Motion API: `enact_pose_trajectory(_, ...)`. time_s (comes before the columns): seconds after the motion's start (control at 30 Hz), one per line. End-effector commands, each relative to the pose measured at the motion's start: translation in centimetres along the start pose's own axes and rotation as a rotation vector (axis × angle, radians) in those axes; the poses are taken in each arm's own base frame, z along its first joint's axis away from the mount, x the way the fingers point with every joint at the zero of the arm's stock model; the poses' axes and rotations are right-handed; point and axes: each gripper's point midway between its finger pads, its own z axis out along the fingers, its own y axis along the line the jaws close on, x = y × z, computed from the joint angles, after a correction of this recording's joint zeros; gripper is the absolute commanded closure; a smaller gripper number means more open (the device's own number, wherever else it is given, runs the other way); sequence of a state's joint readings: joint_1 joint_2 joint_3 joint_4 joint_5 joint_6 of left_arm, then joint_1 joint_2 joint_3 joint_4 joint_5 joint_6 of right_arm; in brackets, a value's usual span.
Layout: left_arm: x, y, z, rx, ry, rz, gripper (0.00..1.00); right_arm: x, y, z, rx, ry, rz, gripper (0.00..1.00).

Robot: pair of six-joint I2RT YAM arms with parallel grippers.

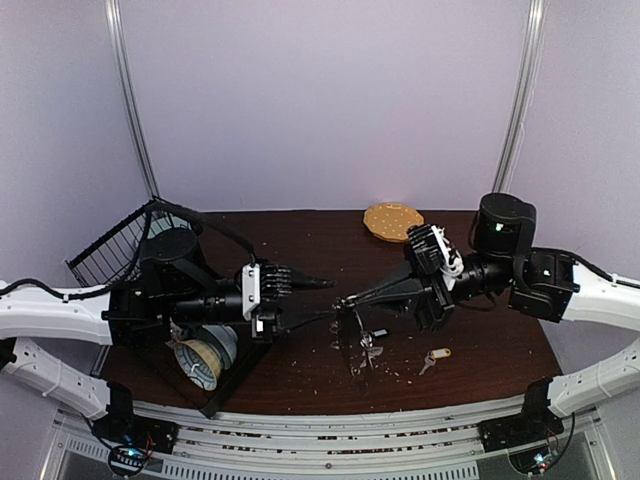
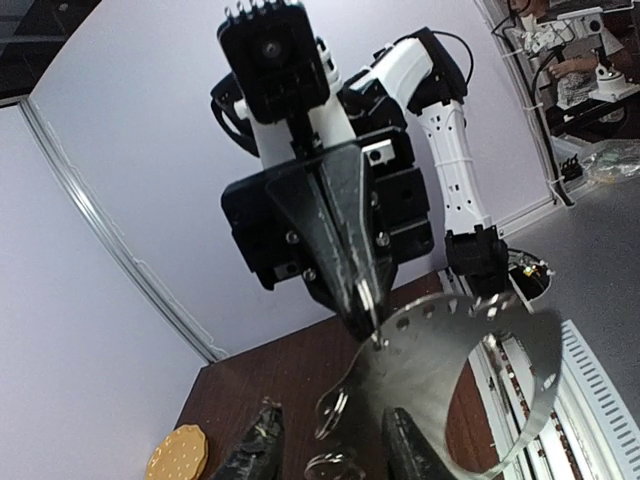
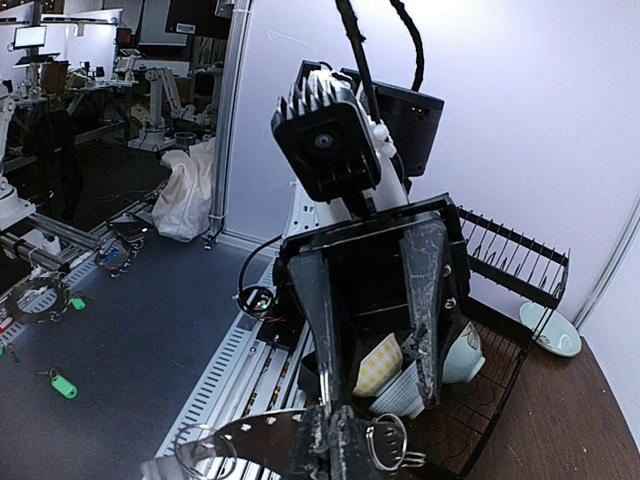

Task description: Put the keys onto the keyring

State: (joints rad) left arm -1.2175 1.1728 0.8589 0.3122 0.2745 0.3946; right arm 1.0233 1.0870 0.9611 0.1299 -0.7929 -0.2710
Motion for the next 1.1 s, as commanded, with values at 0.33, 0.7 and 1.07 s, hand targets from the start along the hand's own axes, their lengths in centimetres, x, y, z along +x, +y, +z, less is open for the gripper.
enact_pose_trajectory(0.33,-3.9,1.0,1.2,-0.017,-0.204,-0.050,0.81,-2.6,-1.4,-0.7,0.098,-0.138,-0.022,1.00)
enact_pose_trajectory(0.7,-4.9,1.2,0.9,-0.027,-0.259,-0.072,0.88,-2.1,-1.9,-0.6,0.123,-0.124,-0.019,1.00)
enact_pose_trajectory(1.07,-4.1,2.3,1.0,-0.091,-0.218,-0.093,1.00,-1.7,-2.0,-0.5,0.126,-0.105,-0.009,1.00)
